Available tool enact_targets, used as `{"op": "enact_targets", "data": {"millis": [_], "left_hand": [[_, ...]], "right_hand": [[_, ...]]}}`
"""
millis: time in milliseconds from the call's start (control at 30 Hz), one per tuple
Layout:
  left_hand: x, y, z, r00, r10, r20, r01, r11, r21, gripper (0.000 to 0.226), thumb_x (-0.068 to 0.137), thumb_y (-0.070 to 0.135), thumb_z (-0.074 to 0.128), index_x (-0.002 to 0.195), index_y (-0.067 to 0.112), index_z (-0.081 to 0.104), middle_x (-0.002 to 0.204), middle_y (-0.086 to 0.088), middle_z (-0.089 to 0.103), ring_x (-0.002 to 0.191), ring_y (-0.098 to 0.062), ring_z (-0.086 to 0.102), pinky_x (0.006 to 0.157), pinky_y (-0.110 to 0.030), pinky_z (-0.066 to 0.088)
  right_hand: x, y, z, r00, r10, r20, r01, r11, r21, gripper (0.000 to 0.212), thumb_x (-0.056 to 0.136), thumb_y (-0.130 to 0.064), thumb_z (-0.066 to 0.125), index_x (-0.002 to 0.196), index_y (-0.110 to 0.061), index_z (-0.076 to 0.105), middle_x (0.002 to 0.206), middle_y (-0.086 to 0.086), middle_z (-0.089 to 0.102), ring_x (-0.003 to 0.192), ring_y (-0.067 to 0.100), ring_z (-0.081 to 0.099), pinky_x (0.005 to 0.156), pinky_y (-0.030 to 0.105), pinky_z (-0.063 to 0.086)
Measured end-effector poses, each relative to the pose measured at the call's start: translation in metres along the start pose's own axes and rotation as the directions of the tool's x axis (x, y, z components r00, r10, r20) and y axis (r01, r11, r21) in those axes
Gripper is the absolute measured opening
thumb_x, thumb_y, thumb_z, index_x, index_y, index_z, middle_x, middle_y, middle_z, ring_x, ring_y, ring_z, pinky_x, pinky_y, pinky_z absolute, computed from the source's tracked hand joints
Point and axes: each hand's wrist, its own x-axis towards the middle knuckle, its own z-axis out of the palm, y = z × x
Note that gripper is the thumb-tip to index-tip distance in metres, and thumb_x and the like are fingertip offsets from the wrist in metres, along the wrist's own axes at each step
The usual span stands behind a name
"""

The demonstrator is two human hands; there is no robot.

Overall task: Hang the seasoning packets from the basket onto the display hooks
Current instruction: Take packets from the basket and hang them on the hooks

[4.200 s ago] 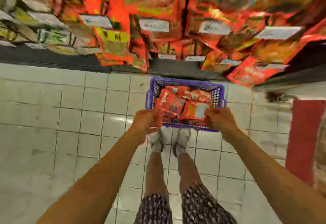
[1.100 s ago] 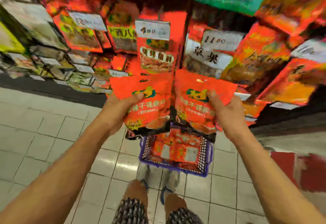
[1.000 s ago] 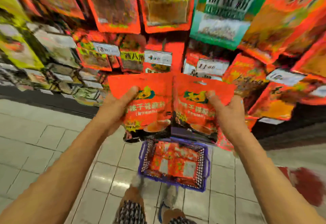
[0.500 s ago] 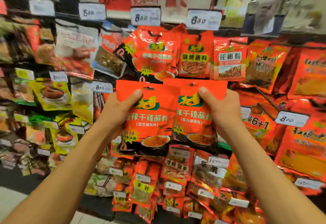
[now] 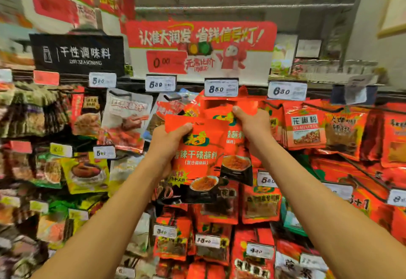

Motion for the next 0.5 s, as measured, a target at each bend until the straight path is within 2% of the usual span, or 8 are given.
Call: {"op": "enact_targets", "data": {"millis": [67, 167, 300, 367, 433, 500], "left_hand": [[0.010, 0.002, 0.001, 1.000, 0.009, -0.003, -0.009, 1.000, -0.002, 0.016, 0.088, 0.024, 0.076, 0.101, 0.016, 0.071, 0.093, -0.011, 0.079, 0.078, -0.029, 0.077, 0.065, -0.042, 0.060], [0.021, 0.002, 0.003, 1.000, 0.019, 0.008, -0.019, 1.000, -0.015, 0.017, 0.087, 0.022, 0.076, 0.102, 0.016, 0.071, 0.090, -0.008, 0.079, 0.077, -0.026, 0.077, 0.062, -0.037, 0.060], [0.031, -0.001, 0.003, 1.000, 0.021, 0.022, -0.020, 0.999, -0.035, 0.015, 0.087, 0.020, 0.077, 0.099, 0.015, 0.070, 0.087, -0.008, 0.079, 0.074, -0.026, 0.077, 0.059, -0.037, 0.060], [0.036, -0.003, 0.003, 0.999, 0.022, 0.032, -0.021, 0.999, -0.041, 0.016, 0.086, 0.020, 0.078, 0.099, 0.014, 0.070, 0.087, -0.008, 0.079, 0.074, -0.027, 0.077, 0.058, -0.037, 0.060], [0.042, -0.005, 0.003, 0.999, 0.023, 0.042, -0.021, 0.999, -0.043, 0.017, 0.086, 0.021, 0.078, 0.099, 0.014, 0.070, 0.085, -0.007, 0.079, 0.073, -0.026, 0.077, 0.055, -0.036, 0.060], [0.047, -0.006, 0.005, 0.998, 0.026, 0.055, -0.024, 0.999, -0.034, 0.018, 0.086, 0.024, 0.078, 0.100, 0.016, 0.069, 0.086, -0.006, 0.080, 0.074, -0.025, 0.077, 0.056, -0.035, 0.060]], "right_hand": [[0.008, 0.000, 0.009, 1.000, 0.021, -0.019, -0.021, 1.000, -0.009, 0.022, 0.085, -0.022, 0.079, 0.066, -0.017, 0.068, 0.067, -0.004, 0.074, 0.074, 0.027, 0.073, 0.075, 0.055, 0.060], [0.017, 0.004, 0.018, 0.999, 0.032, -0.028, -0.032, 0.999, -0.017, 0.017, 0.081, -0.021, 0.076, 0.067, -0.015, 0.070, 0.079, 0.011, 0.076, 0.080, 0.037, 0.073, 0.073, 0.056, 0.058], [0.025, 0.010, 0.023, 0.997, 0.051, -0.062, -0.053, 0.998, -0.025, 0.013, 0.067, -0.027, 0.073, 0.062, -0.018, 0.064, 0.064, 0.002, 0.065, 0.064, 0.024, 0.062, 0.057, 0.045, 0.050], [0.032, 0.014, 0.025, 0.995, 0.065, -0.078, -0.068, 0.997, -0.031, 0.016, 0.067, -0.025, 0.069, 0.059, -0.020, 0.057, 0.061, -0.001, 0.060, 0.063, 0.023, 0.059, 0.057, 0.041, 0.045], [0.040, 0.017, 0.028, 0.992, 0.080, -0.100, -0.086, 0.995, -0.053, 0.013, 0.072, -0.025, 0.072, 0.069, -0.016, 0.062, 0.071, 0.003, 0.067, 0.069, 0.029, 0.064, 0.059, 0.043, 0.052], [0.050, 0.020, 0.032, 0.987, 0.080, -0.136, -0.092, 0.992, -0.082, 0.024, 0.080, -0.026, 0.078, 0.088, -0.005, 0.068, 0.091, 0.016, 0.073, 0.084, 0.038, 0.071, 0.071, 0.055, 0.059]]}}
